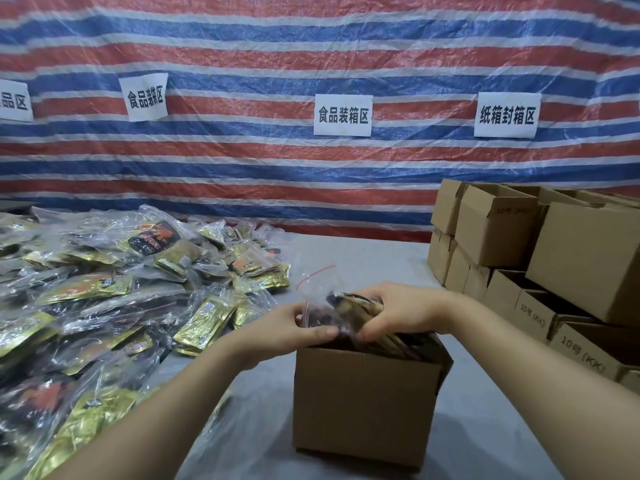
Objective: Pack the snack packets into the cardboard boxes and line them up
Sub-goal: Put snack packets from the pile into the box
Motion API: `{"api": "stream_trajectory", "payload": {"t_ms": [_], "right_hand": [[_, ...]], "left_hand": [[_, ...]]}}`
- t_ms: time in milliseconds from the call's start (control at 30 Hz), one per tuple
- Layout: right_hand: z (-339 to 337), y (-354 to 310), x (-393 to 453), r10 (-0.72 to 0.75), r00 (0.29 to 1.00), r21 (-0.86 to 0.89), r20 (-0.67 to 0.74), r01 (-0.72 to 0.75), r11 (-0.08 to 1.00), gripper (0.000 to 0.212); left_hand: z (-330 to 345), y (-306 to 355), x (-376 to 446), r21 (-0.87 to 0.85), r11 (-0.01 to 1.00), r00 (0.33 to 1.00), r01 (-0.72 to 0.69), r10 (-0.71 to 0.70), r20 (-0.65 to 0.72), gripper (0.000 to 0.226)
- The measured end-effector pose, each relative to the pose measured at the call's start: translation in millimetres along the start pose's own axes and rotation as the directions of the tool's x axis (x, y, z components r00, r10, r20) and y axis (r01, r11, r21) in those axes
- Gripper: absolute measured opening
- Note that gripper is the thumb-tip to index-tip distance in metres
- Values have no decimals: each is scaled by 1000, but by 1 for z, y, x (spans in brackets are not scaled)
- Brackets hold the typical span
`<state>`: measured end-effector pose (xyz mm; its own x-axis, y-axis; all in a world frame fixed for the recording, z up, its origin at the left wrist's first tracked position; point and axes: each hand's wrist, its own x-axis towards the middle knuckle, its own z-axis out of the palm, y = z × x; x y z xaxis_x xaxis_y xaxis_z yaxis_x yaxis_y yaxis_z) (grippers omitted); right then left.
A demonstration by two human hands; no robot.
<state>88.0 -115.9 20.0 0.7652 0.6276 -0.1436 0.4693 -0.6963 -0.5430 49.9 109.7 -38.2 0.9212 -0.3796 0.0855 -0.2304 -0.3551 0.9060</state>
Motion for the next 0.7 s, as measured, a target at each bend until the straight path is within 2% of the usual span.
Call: {"api": "stream_trajectory", "payload": {"t_ms": [67, 200, 233, 300, 367, 433, 500, 600, 700], "right_hand": [[2, -4, 1, 53, 998, -70, 40, -50, 996, 23], [17, -12, 11, 130, 982, -271, 140, -88, 959, 30], [24, -11, 15, 160, 972, -327, 170, -98, 940, 35], [38, -8, 23, 250, 941, -384, 228, -149, 911, 37], [52, -3, 30, 363, 887, -306, 287, -275, 912, 40], [59, 0, 35, 428, 836, -279, 344, -344, 896, 49], [61, 6, 37, 430, 815, -315, 388, -322, 893, 50], [56, 9, 34, 370, 817, -342, 443, -228, 912, 50], [41, 2, 24, 350, 853, -265, 388, -260, 929, 50]], "left_hand": [[1, 0, 1, 16, 1000, 1000, -13, 13, -8, 12], [2, -4, 2, -4, 1000, 999, -10, 10, 47, 30], [2, -4, 3, 45, 999, 999, 4, -5, 35, 40], [5, -4, 5, 160, 984, 997, 75, -69, -43, 75], [9, -4, 7, 198, 973, 993, 115, -104, -62, 89], [11, -2, 8, 195, 973, 992, 125, -118, -44, 84], [10, -2, 8, 203, 971, 992, 128, -123, -38, 78], [8, -2, 8, 221, 967, 992, 123, -120, -30, 76], [7, -4, 8, 211, 970, 993, 119, -117, -22, 78]]}}
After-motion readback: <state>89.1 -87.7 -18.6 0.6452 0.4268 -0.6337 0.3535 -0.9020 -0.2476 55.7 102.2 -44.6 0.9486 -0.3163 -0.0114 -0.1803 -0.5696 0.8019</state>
